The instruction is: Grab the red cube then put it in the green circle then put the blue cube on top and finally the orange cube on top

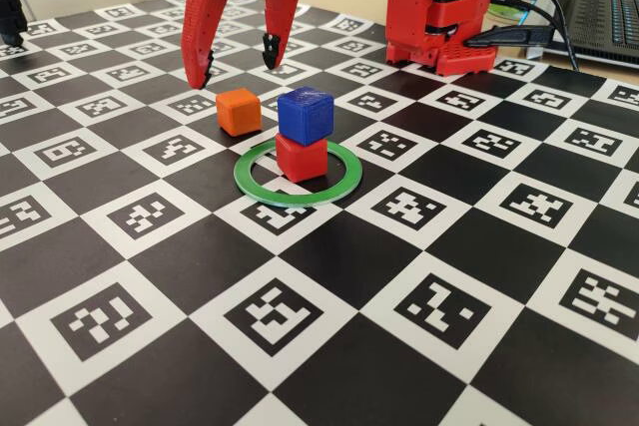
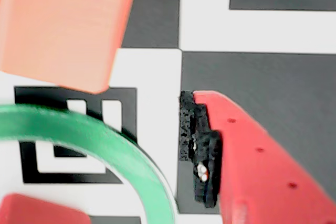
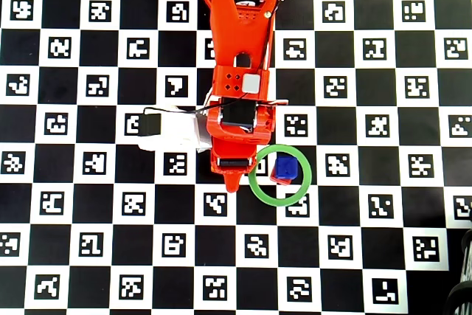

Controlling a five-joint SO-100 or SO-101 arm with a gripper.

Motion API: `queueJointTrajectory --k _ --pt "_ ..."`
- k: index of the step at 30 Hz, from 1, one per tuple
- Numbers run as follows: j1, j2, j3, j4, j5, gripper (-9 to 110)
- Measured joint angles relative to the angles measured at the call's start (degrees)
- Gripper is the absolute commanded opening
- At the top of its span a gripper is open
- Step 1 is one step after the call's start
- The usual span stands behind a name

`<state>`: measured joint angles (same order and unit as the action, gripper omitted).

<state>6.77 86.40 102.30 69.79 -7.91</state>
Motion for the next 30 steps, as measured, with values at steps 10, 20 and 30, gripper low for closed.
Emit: queueJointTrajectory --k 10,20,30 --pt "1.2 -4.0 2.0 -7.6 -2.5 41" --pt "1.5 -7.2 2.0 -9.9 -2.9 41" --pt "1.5 -7.2 2.0 -9.9 1.9 40"
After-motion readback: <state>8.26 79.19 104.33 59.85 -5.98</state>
